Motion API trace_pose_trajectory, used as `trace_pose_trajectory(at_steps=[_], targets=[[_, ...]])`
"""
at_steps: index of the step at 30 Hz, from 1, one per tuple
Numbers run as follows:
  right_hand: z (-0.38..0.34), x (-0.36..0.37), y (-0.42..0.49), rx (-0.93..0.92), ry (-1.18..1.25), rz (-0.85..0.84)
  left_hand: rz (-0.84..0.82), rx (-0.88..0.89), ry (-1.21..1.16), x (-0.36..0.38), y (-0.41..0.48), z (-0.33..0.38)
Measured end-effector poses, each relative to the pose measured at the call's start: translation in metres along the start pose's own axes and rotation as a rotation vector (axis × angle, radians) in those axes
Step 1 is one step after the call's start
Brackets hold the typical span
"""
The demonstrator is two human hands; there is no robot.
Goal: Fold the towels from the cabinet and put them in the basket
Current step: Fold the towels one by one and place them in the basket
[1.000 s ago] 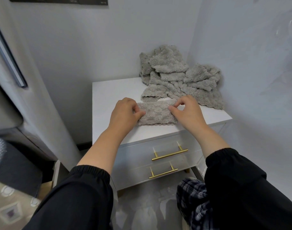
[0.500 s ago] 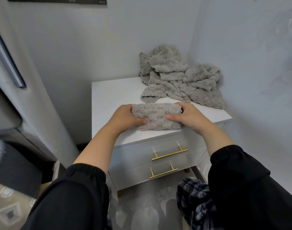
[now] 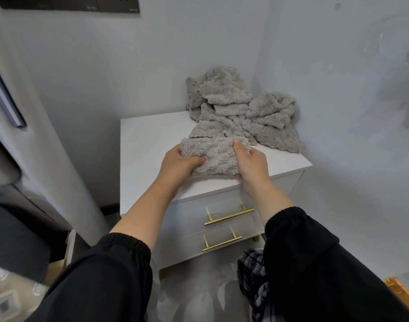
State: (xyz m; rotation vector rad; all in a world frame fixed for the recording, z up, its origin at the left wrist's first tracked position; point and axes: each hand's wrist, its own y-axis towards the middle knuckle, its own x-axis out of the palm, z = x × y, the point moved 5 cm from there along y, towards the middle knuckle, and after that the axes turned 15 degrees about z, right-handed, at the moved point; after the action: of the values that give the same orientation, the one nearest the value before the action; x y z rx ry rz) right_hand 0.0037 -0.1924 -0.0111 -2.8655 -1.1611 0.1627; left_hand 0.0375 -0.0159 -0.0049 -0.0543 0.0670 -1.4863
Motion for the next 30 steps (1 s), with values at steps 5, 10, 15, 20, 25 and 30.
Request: trace_pose_trajectory(at_steps=[5, 10, 15, 20, 25, 30], targets=[[-0.025, -0.021, -0.01, -0.233, -0.132, 0.115, 0.005, -0.019, -0.064, 0.006, -0.025, -0.004], [-0.044, -0.077, -0.013, -0.445, -0.271, 0.15, -0.096, -0.129, -0.115, 0.042, -0.058, -0.004], [-0.021, -0.154, -0.021, -0.332, -0.259, -0.015, -0.133, -0.161, 0.06, 0.084, -0.094, -0.015], [0.015, -0.229, -0.031, -0.196, -0.288, -0.058, -0.218, -0.247, 0.131, 0.135, -0.137, -0.044], [0.044, -0.307, -0.049, -0.139, -0.414, -0.127, -0.437, -0.444, 0.134, 0.173, -0.188, -0.094], [0.107, -0.367, -0.052, 0.172, -0.195, -0.046, -0.702, -0.528, 0.313, 0.198, -0.23, -0.152]])
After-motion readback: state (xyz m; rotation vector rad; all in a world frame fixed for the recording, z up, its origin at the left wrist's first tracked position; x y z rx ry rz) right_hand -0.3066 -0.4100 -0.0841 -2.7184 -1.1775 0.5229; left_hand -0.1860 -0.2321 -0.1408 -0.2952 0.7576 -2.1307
